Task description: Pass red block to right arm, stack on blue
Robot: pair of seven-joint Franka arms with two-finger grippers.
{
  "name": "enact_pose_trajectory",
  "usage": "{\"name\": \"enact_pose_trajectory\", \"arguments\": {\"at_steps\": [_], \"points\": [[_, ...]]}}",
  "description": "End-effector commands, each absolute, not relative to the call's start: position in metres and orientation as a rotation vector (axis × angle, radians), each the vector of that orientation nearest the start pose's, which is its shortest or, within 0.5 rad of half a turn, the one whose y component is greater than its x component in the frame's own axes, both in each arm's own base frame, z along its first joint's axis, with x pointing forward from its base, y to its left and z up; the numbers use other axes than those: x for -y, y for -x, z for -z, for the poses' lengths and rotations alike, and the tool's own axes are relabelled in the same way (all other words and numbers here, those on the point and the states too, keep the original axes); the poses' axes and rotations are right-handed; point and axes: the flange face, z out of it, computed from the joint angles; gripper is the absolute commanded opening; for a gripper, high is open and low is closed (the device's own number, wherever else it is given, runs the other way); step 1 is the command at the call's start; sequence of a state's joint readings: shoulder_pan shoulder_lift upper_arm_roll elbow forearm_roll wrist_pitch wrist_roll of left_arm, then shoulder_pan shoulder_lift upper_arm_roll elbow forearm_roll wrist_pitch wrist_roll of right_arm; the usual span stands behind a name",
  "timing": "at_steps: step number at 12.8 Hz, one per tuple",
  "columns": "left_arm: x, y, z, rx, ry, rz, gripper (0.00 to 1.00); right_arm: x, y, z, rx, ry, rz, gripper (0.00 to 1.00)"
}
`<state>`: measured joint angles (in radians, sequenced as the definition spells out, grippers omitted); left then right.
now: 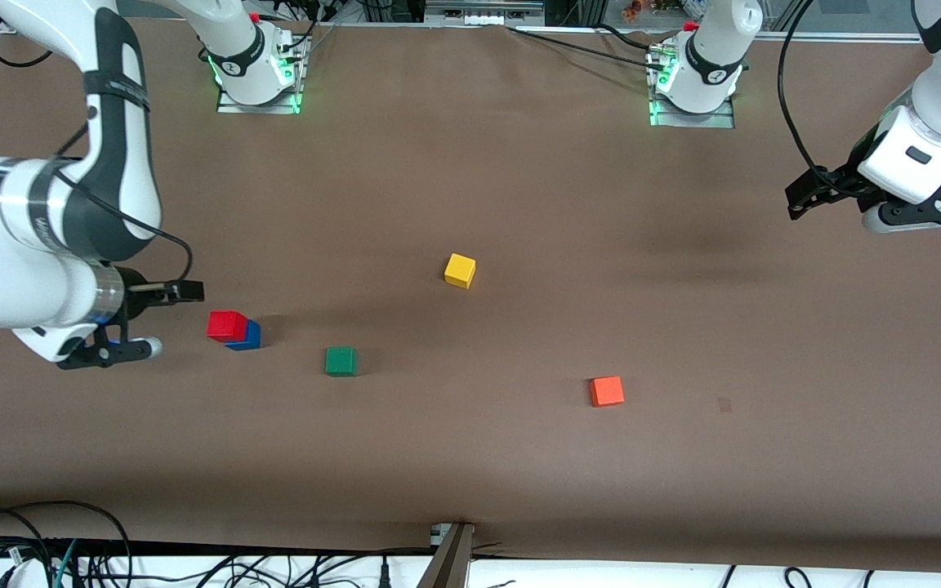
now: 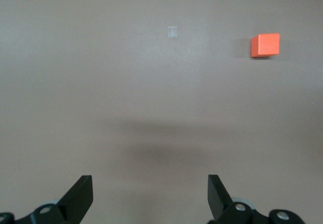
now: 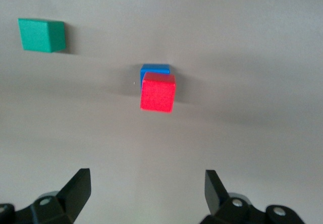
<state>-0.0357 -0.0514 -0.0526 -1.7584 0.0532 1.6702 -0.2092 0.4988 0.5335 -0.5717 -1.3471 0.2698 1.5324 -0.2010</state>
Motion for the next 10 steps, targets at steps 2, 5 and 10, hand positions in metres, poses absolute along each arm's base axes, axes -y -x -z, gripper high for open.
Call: {"name": "enact_pose_trajectory", "arguments": {"at_steps": [2, 5, 10], "points": [[0.042, -0.536, -0.578, 0.173, 3.096, -0.051, 1.0, -0.044, -0.642, -0.498, 0.085, 3.102, -0.38, 1.0], [0.042, -0.536, -0.579, 0.173, 3.096, -0.049, 1.0, -0.037, -0.602, -0.538, 0.122, 3.136, -0.389, 1.0], [0.047, -0.536, -0.581, 0.162, 3.098, -0.039, 1.0, -0.015, -0.535, -0.601, 0.132, 3.134, -0.251, 1.0]]}}
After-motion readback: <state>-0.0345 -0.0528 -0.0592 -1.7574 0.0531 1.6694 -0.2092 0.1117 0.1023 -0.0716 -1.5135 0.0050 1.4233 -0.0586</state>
